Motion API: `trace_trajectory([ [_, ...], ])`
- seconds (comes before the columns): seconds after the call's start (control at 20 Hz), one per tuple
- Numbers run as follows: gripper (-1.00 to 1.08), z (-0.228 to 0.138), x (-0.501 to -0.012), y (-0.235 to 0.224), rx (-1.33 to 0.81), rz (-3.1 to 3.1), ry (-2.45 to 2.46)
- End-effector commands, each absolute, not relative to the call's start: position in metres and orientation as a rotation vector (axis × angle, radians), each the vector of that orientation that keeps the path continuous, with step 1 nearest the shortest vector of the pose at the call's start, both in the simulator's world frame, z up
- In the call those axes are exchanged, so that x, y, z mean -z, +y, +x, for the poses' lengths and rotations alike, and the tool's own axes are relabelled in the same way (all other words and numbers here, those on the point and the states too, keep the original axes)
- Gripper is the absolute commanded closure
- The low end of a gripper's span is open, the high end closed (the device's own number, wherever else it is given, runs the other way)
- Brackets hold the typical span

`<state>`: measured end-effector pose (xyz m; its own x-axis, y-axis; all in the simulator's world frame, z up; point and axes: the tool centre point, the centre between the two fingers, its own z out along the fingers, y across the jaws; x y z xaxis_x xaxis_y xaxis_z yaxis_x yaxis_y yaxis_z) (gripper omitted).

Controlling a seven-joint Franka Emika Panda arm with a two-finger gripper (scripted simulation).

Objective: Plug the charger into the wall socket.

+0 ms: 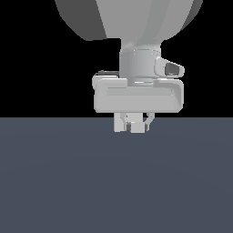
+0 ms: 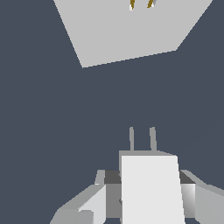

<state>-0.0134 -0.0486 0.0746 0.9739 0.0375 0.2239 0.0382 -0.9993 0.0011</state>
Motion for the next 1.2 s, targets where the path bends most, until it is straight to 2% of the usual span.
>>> trace_trajectory([
  [0.0,1.08,-0.005,-0.081,-0.052,0.353,-3.110,-0.134],
  [0.55,1.08,0.023,-0.098,-0.060,0.344,-3.077,-0.348],
  [1.15,1.08,0.028,-0.100,-0.061,0.341,-3.071,-0.387],
])
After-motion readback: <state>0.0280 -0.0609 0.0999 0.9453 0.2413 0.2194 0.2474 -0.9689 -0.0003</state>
